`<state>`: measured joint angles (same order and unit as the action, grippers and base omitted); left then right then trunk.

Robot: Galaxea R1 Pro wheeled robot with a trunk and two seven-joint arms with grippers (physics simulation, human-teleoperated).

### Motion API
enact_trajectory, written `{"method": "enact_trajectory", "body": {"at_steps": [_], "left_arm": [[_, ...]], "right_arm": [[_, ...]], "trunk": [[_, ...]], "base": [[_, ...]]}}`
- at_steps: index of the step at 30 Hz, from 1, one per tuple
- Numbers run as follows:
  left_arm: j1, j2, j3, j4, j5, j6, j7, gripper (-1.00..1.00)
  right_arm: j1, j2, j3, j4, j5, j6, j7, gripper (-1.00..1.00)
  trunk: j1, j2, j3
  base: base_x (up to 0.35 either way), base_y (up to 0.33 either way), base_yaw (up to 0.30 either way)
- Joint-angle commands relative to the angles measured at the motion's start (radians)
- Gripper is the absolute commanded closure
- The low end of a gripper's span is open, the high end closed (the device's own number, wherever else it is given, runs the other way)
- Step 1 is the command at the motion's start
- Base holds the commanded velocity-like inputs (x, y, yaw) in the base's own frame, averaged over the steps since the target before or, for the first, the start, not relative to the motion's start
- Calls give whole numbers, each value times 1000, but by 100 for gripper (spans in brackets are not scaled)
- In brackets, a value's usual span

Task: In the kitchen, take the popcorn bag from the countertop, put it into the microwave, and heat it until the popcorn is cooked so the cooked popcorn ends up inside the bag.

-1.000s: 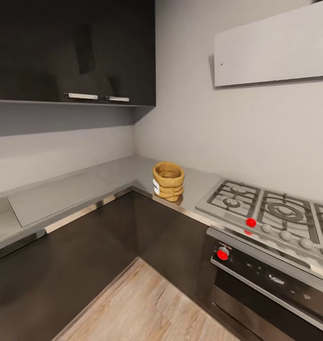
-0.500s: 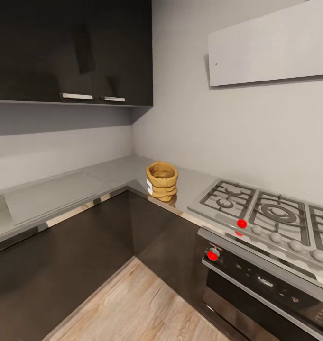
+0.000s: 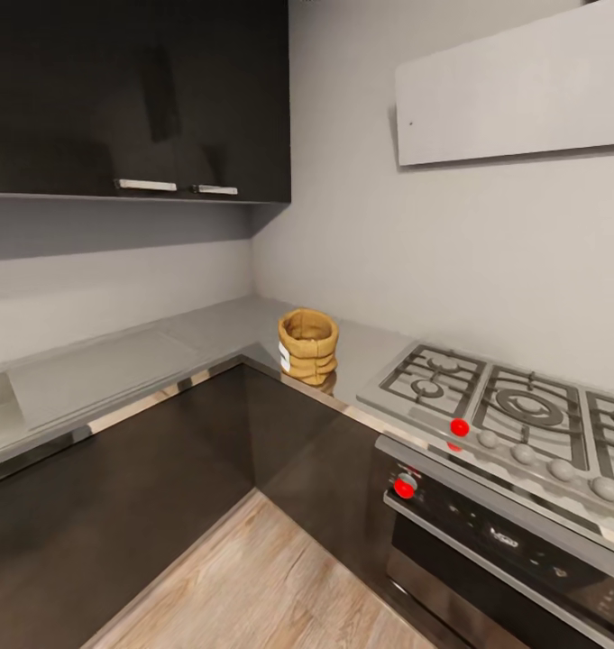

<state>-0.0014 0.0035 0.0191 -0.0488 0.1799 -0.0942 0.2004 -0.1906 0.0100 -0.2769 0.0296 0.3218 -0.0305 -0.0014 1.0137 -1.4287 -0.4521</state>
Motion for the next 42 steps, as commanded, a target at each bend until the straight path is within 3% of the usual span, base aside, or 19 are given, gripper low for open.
{"method": "enact_trajectory", "body": {"at_steps": [1,33,42], "left_arm": [[0,0,1,0,6,-4,1,-100],[0,3,0,0,6,-3,-7,-100],[0,3,0,0,6,-5,-7,-100]], "right_arm": [[-1,-1,-8,3,8,-3,0,-100],[-1,2,-7,3,8,11,4,-100],[-1,1,-5,3,10,10,5,-100]], "trunk": [[-4,7,2],[-119,217,96],[-150,273,108]], "base": [[0,0,0],[0,0,0],[0,0,0]]}}
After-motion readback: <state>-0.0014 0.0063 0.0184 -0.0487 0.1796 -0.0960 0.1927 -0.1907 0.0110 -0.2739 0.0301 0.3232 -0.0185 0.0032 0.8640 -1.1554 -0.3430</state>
